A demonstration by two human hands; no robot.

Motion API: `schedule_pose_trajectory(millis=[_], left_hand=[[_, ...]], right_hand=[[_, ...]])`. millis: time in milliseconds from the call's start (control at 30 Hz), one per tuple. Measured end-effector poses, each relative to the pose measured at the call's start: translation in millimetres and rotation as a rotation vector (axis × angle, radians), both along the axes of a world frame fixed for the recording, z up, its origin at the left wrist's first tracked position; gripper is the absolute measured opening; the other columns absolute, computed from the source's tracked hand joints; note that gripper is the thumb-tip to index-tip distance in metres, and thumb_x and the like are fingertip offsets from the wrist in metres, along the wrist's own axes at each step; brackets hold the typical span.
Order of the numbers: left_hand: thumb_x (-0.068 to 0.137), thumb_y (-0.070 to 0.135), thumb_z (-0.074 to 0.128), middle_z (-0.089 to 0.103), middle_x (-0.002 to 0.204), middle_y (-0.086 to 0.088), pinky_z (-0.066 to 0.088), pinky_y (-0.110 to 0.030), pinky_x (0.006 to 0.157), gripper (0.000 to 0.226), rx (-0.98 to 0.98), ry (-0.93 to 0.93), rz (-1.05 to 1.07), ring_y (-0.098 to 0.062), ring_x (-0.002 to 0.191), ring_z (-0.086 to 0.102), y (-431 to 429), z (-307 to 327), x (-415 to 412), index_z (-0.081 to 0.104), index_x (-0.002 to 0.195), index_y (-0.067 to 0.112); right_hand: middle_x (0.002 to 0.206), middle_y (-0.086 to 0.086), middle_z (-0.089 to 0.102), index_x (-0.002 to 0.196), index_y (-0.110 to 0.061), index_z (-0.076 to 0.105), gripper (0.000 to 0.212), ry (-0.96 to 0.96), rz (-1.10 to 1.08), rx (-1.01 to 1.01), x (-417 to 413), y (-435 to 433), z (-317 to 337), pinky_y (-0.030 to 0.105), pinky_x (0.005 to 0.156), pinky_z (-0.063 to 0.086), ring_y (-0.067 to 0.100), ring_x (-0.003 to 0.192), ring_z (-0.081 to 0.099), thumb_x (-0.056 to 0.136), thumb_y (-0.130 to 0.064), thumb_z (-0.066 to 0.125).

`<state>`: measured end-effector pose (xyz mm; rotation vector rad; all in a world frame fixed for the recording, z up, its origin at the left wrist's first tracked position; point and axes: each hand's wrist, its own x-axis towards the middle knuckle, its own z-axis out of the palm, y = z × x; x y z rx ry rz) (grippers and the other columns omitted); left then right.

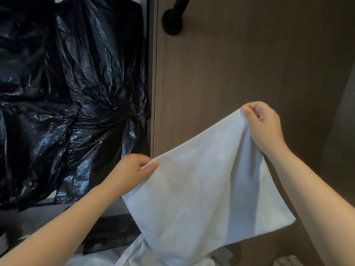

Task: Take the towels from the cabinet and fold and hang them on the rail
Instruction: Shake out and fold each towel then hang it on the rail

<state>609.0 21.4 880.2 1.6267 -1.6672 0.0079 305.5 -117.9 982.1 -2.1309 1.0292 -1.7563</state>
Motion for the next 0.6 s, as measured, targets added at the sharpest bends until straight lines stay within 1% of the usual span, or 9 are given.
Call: schedule_pose_trajectory(millis=[67,167,233,333,400,433,500,533,600], left_hand=[[0.092,0.043,0.056,0.041,0.052,0.004,0.029,-0.021,0.051,0.046,0.007,-0.028,0.040,-0.005,0.047,0.036,-2.1,10.4,8.9,0.050,0.053,0.020],[0.092,0.044,0.057,0.039,0.044,0.009,0.022,-0.019,0.046,0.051,0.001,-0.064,0.091,-0.004,0.043,0.035,-4.9,26.0,22.9,0.046,0.048,0.022],[0.093,0.043,0.059,0.037,0.041,0.008,0.020,-0.020,0.045,0.054,-0.018,-0.082,0.108,-0.006,0.040,0.033,-7.2,36.5,31.2,0.045,0.045,0.022],[0.092,0.043,0.061,0.028,0.041,0.005,0.019,-0.028,0.050,0.057,-0.053,-0.088,0.104,-0.008,0.040,0.026,-9.8,52.9,43.0,0.039,0.045,0.021],[0.090,0.047,0.061,0.027,0.043,0.004,0.020,-0.026,0.048,0.058,-0.079,-0.079,0.104,-0.009,0.040,0.026,-13.4,63.2,49.3,0.045,0.047,0.012],[0.088,0.049,0.061,0.029,0.044,0.003,0.020,-0.023,0.046,0.059,-0.098,-0.067,0.115,-0.011,0.040,0.028,-15.7,67.7,51.1,0.051,0.051,0.005],[0.085,0.050,0.065,0.042,0.047,-0.012,0.026,-0.019,0.044,0.058,-0.150,0.000,0.148,-0.020,0.044,0.040,-20.6,74.8,52.9,0.064,0.063,-0.003],[0.084,0.050,0.067,0.053,0.053,-0.018,0.029,-0.016,0.046,0.053,-0.176,0.042,0.168,-0.026,0.049,0.049,-23.3,77.4,53.8,0.069,0.068,-0.001],[0.082,0.047,0.071,0.068,0.066,-0.016,0.039,-0.021,0.053,0.043,-0.210,0.138,0.196,-0.031,0.063,0.063,-28.2,79.6,56.3,0.075,0.071,0.006]], right_hand=[[0.094,-0.013,0.061,0.104,-0.025,0.060,0.017,-0.039,-0.023,0.025,-6.3,-5.4,4.9,0.016,0.071,0.045,0.006,0.090,0.059,0.100,-0.037,0.049],[0.092,-0.017,0.059,0.105,-0.028,0.058,0.015,-0.085,-0.057,0.058,-15.4,-13.2,5.9,0.014,0.068,0.041,0.004,0.089,0.059,0.100,-0.039,0.049],[0.092,-0.013,0.059,0.107,-0.025,0.058,0.016,-0.110,-0.075,0.072,-21.1,-18.6,1.8,0.016,0.069,0.042,0.006,0.089,0.058,0.100,-0.037,0.049],[0.093,-0.007,0.060,0.110,-0.017,0.061,0.021,-0.147,-0.113,0.102,-28.9,-26.9,-9.0,0.016,0.067,0.039,0.010,0.088,0.057,0.100,-0.032,0.050],[0.097,-0.003,0.060,0.111,-0.014,0.061,0.023,-0.158,-0.146,0.131,-32.7,-32.0,-18.0,0.019,0.068,0.038,0.013,0.091,0.056,0.100,-0.030,0.050],[0.099,-0.002,0.060,0.112,-0.013,0.061,0.023,-0.168,-0.154,0.153,-33.8,-34.4,-22.9,0.022,0.070,0.038,0.014,0.093,0.055,0.101,-0.029,0.050],[0.100,0.000,0.060,0.113,-0.012,0.061,0.024,-0.187,-0.160,0.202,-34.2,-38.4,-31.9,0.026,0.076,0.038,0.015,0.095,0.055,0.101,-0.028,0.050],[0.101,0.000,0.060,0.114,-0.011,0.062,0.024,-0.193,-0.161,0.225,-33.5,-40.2,-35.4,0.027,0.078,0.038,0.015,0.095,0.055,0.101,-0.027,0.050],[0.104,0.001,0.061,0.114,-0.011,0.062,0.024,-0.205,-0.151,0.262,-30.2,-42.7,-39.9,0.028,0.080,0.039,0.016,0.098,0.055,0.100,-0.026,0.050]])
